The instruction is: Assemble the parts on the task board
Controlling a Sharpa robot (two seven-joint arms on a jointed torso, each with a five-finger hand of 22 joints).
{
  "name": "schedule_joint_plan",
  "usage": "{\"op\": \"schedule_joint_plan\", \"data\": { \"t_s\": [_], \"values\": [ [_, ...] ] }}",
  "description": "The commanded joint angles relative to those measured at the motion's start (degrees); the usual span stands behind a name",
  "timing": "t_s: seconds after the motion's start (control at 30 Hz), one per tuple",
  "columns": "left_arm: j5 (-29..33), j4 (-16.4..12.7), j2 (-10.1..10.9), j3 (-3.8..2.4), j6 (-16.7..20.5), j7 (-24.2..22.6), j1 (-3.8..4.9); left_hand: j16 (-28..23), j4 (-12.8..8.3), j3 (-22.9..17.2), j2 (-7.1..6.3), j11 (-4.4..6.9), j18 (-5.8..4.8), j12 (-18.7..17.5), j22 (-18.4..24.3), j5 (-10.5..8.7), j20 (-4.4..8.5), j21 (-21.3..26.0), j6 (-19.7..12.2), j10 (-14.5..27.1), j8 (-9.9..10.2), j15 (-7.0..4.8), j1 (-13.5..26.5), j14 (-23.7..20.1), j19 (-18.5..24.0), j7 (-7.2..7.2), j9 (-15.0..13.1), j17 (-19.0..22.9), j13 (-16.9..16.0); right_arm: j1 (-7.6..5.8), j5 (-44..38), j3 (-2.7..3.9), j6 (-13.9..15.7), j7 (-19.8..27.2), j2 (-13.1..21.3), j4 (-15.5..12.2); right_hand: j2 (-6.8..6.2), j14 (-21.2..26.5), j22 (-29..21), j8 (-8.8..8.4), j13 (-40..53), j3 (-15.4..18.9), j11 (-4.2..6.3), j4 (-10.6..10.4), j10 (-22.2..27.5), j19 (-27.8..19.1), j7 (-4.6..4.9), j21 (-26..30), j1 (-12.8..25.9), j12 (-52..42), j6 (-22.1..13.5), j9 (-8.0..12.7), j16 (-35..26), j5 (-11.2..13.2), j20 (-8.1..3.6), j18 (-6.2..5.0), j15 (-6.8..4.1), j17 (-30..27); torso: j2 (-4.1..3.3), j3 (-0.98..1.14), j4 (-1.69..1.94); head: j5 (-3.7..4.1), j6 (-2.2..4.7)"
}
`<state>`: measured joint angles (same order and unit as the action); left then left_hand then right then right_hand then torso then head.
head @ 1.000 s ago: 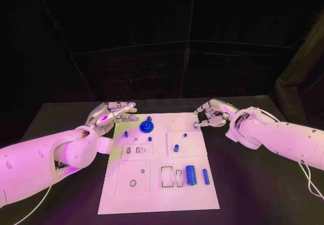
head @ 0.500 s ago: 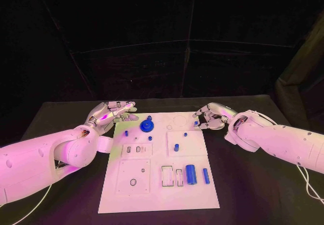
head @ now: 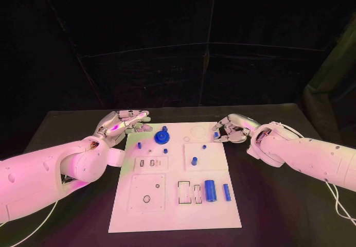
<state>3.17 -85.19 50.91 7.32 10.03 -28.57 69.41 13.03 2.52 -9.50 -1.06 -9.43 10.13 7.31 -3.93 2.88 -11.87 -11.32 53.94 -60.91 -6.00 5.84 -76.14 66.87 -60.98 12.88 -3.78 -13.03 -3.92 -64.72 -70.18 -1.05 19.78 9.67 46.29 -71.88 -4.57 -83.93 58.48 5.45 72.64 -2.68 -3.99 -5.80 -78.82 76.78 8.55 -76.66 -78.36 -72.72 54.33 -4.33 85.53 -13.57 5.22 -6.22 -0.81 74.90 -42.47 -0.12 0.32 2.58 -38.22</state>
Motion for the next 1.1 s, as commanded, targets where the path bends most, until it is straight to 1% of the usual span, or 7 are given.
{"op": "schedule_joint_plan", "data": {
  "t_s": [0.03, 0.1, 0.27, 0.73, 0.83, 0.97, 1.1],
  "values": [
    [0.1, 0.0, -0.1, -0.04, -0.6, 0.2, 0.05, -0.3, -0.4, -0.1, 0.63, 0.11, 0.29, -0.3, 0.1, -0.08, -0.16, 0.4, -0.5, 0.4, 0.2, 0.06, 0.1, -0.5, -0.3, 0.05, 0.0, -0.1, 0.1, -0.05, -0.7, 0.03, -0.1, 0.8, -0.2, 0.3, 0.90, -4.1, 0.1, 0.27, 0.1, -0.3, 0.59, 0.4, -0.1, 0.4, -0.06, -0.3, -0.2, -0.4, 0.7, -0.1, 0.3, 0.1, -0.10, 0.41, -0.13, 5.7, 0.02, 0.01, -0.03, -0.07, -0.09],
    [0.1, 0.1, -0.1, -0.04, -0.6, 0.3, 0.05, -0.3, -0.4, -0.1, 0.63, 0.11, 0.29, -0.3, 0.1, -0.08, -0.16, 0.4, -0.5, 0.4, 0.2, 0.06, 0.1, -0.5, -0.3, 0.05, 0.0, -0.1, 0.1, -0.02, -0.8, 0.03, -0.1, 0.9, -0.2, 0.5, 1.21, -4.1, 0.2, 0.38, 0.2, -0.6, 0.65, 0.6, -0.1, 0.4, -0.12, -0.3, -0.3, -0.4, 1.0, -0.1, 0.3, 0.3, -0.16, 0.41, -0.19, 5.7, 0.02, -0.02, 0.01, 0.01, -0.12],
    [0.1, 0.1, 0.0, -0.04, -0.6, 0.3, 0.05, -0.3, -0.4, -0.1, 0.63, 0.11, 0.29, -0.3, 0.1, -0.08, -0.16, 0.4, -0.5, 0.4, 0.2, 0.06, 0.1, -0.5, -0.3, 0.05, 0.0, -0.1, 0.1, 0.12, -0.9, 0.03, -0.4, 1.0, -0.3, 0.8, 1.64, -4.1, 0.4, 0.60, 0.3, -1.0, 0.77, 0.9, -0.3, 0.5, -0.25, -0.4, -0.5, -0.6, 1.6, -0.1, 0.3, 0.7, -0.26, 0.45, -0.29, 5.8, 0.05, -0.03, 0.06, -0.01, -0.20],
    [0.1, 0.1, 0.0, -0.04, -0.7, 0.4, 0.05, -0.3, -0.4, -0.1, 0.66, 0.11, 0.30, -0.2, 0.1, -0.08, -0.17, 0.4, -0.5, 0.4, 0.2, 0.06, 0.1, -0.5, -0.4, 0.06, 0.0, -0.1, 0.1, 0.35, -1.3, 0.03, -1.3, 1.0, -0.3, 1.1, 1.92, -4.2, 1.0, 0.95, 0.9, -1.5, 0.95, 1.2, -0.7, 0.7, -0.45, -0.7, -0.5, -1.1, 2.6, -0.1, 0.4, 0.9, -0.39, 0.56, -0.45, 6.1, 0.02, 0.02, 0.00, -0.08, -0.33],
    [0.1, 0.1, 0.1, -0.04, -0.7, 0.4, 0.04, -0.3, -0.5, -0.1, 0.67, 0.11, 0.30, -0.2, 0.1, -0.08, -0.17, 0.4, -0.5, 0.4, 0.2, 0.06, 0.1, -0.5, -0.4, 0.06, 0.0, -0.1, 0.1, 0.36, -1.4, 0.03, -1.4, 0.9, -0.2, 1.2, 2.00, -4.2, 1.4, 1.12, 1.2, -1.7, 1.07, 1.3, -1.0, 0.9, -0.59, -0.9, -0.3, -1.4, 3.2, -0.1, 0.5, 1.0, -0.47, 0.64, -0.54, 6.3, 0.03, 0.00, -0.02, -0.04, -0.36],
    [0.1, 0.2, 0.2, -0.04, -0.7, 0.4, 0.04, -0.3, -0.5, -0.1, 0.67, 0.11, 0.30, -0.2, 0.1, -0.08, -0.17, 0.4, -0.5, 0.4, 0.2, 0.06, 0.1, -0.5, -0.4, 0.06, 0.0, -0.1, 0.1, 0.36, -1.7, 0.03, -1.3, 0.8, -0.2, 1.0, 2.30, -4.2, 1.6, 1.37, 1.4, -2.1, 1.28, 1.5, -1.2, 1.0, -0.84, -1.0, -0.3, -1.5, 4.0, -0.1, 0.6, 1.2, -0.60, 0.66, -0.70, 6.5, 0.04, 0.04, -0.03, -0.02, -0.40],
    [0.1, 0.2, 0.2, -0.04, -0.7, 0.4, 0.04, -0.4, -0.5, -0.1, 0.67, 0.11, 0.30, -0.2, 0.1, -0.08, -0.17, 0.4, -0.5, 0.4, 0.2, 0.06, 0.1, -0.5, -0.4, 0.06, 0.0, -0.1, 0.1, 0.36, -1.9, 0.03, -1.1, 0.5, -0.3, 0.9, 2.53, -4.3, 1.6, 1.53, 1.5, -2.4, 1.44, 1.6, -1.3, 1.1, -1.02, -1.0, -0.3, -1.7, 4.6, -0.1, 0.6, 1.4, -0.72, 0.67, -0.83, 6.5, 0.05, 0.02, 0.01, 0.05, -0.41]
  ]
}}
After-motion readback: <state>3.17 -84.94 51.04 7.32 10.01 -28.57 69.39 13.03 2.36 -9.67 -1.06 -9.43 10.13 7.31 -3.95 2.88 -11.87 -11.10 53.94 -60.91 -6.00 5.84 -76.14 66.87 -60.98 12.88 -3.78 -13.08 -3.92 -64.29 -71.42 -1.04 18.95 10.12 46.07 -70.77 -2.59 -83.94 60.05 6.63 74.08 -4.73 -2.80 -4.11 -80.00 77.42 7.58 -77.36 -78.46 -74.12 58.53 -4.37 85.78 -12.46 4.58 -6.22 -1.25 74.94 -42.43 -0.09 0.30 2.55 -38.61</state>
